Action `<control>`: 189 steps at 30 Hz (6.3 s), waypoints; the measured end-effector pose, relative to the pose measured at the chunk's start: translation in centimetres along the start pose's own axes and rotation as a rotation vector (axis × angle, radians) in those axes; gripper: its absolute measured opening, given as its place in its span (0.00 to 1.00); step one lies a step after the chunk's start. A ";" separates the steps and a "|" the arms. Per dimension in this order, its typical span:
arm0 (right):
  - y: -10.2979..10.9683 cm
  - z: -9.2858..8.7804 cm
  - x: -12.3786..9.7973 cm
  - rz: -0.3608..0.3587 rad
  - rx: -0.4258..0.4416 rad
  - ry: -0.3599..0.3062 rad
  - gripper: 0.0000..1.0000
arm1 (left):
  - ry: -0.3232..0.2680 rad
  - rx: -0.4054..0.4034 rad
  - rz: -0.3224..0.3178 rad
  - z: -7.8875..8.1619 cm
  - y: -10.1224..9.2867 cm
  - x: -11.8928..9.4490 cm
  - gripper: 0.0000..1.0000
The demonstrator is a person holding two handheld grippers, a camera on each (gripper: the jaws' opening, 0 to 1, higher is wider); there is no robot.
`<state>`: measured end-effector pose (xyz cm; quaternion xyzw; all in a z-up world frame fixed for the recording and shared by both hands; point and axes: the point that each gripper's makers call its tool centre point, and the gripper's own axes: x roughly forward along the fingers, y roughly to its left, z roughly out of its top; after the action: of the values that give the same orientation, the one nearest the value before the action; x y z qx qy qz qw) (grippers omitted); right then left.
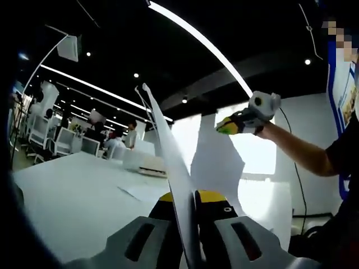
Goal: Organize the stack of printing papers by aligning and flattening the scattered papers on the table
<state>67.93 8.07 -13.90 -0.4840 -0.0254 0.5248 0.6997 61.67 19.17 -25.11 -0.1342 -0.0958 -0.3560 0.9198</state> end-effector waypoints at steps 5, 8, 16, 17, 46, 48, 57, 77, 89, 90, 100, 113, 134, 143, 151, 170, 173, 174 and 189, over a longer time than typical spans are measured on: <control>0.5 0.0 0.9 0.016 0.008 0.013 0.00 | -0.009 0.000 0.001 0.1 0.0 -0.1 0.09; 1.0 0.1 1.3 0.029 0.000 0.016 0.00 | 0.002 0.002 0.003 0.0 0.1 0.0 0.09; 2.3 1.2 2.8 0.083 -0.011 -0.019 0.00 | 0.021 0.006 0.009 -0.4 0.3 0.3 0.09; 2.5 1.5 3.0 0.090 -0.015 -0.026 0.00 | 0.025 0.007 0.009 -0.4 0.3 0.3 0.10; 3.9 4.0 7.7 0.108 0.018 -0.062 0.00 | 0.043 -0.014 0.008 -0.7 0.5 0.5 0.15; 3.8 4.0 8.1 0.104 0.042 -0.059 0.00 | 0.043 -0.014 0.008 -0.7 0.5 0.6 0.15; 3.4 5.2 9.5 0.085 0.093 -0.071 0.00 | 0.038 -0.015 0.007 -0.7 0.4 0.6 0.16; 3.6 8.0 11.4 0.066 0.282 -0.097 0.00 | 0.012 -0.034 -0.001 -0.3 0.3 0.4 0.18; 3.7 8.2 11.6 0.071 0.312 -0.096 0.00 | -0.003 -0.073 -0.004 0.0 0.4 0.4 0.21; 3.7 8.4 11.7 0.073 0.315 -0.102 0.00 | -0.003 -0.075 -0.004 0.0 0.4 0.4 0.22; 4.2 11.0 12.2 0.093 0.353 -0.156 0.00 | -0.002 -0.088 -0.006 0.0 0.4 0.4 0.26; 6.5 12.4 12.6 0.156 0.301 -0.128 0.00 | 0.001 -0.080 -0.002 0.0 0.4 0.3 0.25; 4.4 12.2 12.3 0.101 0.438 -0.175 0.00 | 0.017 -0.013 0.014 -0.2 0.3 0.1 0.09; 3.4 12.4 11.6 0.062 0.396 -0.233 0.13 | -0.017 -0.014 0.046 0.4 0.9 -0.2 0.06; 2.7 11.6 11.4 0.018 0.398 -0.243 0.26 | -0.019 -0.015 0.049 0.4 1.2 -0.2 0.06; 1.4 9.4 11.4 -0.054 0.469 -0.250 0.82 | -0.019 -0.015 0.042 0.4 1.1 -0.3 0.06; 1.2 9.2 11.3 -0.070 0.479 -0.247 0.85 | -0.021 -0.013 0.046 0.4 1.1 -0.3 0.06; 1.1 9.1 11.2 -0.072 0.479 -0.246 0.86 | -0.022 -0.014 0.047 0.4 1.1 -0.3 0.06; 1.0 8.8 10.6 -0.089 0.533 -0.243 0.90 | -0.027 -0.008 0.048 0.5 1.0 -0.5 0.06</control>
<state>67.19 21.84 -14.91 -0.2155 0.0086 0.5358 0.8163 61.99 20.35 -24.92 -0.1449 -0.1038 -0.3322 0.9262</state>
